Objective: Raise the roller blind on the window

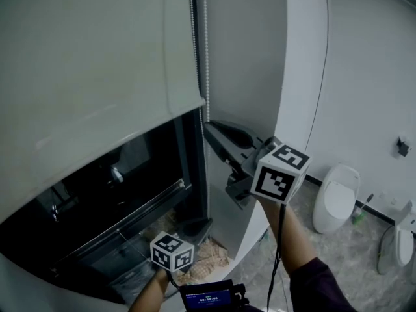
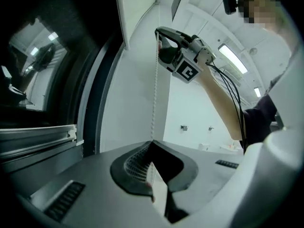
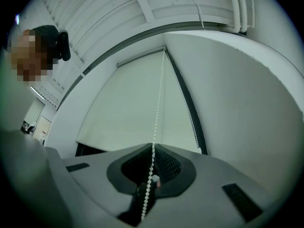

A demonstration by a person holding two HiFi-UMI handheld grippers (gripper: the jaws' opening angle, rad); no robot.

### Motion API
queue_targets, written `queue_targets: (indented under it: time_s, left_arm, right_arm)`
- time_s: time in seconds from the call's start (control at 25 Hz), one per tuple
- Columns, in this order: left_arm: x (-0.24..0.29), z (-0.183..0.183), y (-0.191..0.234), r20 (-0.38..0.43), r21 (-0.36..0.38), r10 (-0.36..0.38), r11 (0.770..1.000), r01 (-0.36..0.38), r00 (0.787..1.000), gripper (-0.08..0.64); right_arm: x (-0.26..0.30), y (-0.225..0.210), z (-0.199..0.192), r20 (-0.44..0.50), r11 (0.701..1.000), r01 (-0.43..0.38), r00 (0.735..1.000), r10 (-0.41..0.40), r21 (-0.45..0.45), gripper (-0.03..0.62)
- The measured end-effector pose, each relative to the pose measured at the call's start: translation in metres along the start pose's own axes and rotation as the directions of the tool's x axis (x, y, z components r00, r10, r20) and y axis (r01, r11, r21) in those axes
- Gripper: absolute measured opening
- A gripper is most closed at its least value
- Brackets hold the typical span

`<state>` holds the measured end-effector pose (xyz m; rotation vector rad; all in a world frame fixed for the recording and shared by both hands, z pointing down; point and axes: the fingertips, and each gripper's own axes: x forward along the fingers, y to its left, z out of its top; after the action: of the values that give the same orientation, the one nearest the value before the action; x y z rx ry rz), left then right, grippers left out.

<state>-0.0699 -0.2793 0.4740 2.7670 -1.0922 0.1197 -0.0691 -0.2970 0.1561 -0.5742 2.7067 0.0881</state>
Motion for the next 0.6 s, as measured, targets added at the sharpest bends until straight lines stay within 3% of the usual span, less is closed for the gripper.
queue_targets:
  time_s: [0.16,0.24,0.32,0.4,0.6]
  left_arm:
    - [-0.004,-0.01,0.016,-0.037,0.031,0.047,0.998,-0.046,0.998,0.011]
    - [-0.009,-0.018,0.022,-0.043,-0.018,0.025,0.999,-0.026,0.999,0.011]
    - [-0.02,-0.01,0.027,0.017,-0.094,0.009,0.996,-0.007,1.0,0.012]
    - [-0.031,0.018,0.03,0.102,-0.102,0.013,0.995,-0.003,0.995,0.014]
    - [-0.053,0.13,0.02,0.28,0.011,0.01,1.0,-0.014,0.96,0.015]
  right_arm:
    - [-0.002,0.0,-0.01,-0.027,0.996,0.039,0.999,-0.041,-0.076,0.017]
    - [-0.008,-0.001,-0.018,-0.032,0.992,0.061,0.997,-0.065,-0.115,0.015]
    - [-0.013,-0.001,-0.031,-0.05,0.988,0.076,0.995,-0.083,-0.132,0.015]
    - [-0.018,-0.003,-0.052,-0.087,0.985,0.087,0.991,-0.1,-0.147,0.015]
    - [-0.034,-0.012,-0.114,-0.171,0.989,0.099,0.978,-0.116,-0.107,0.015]
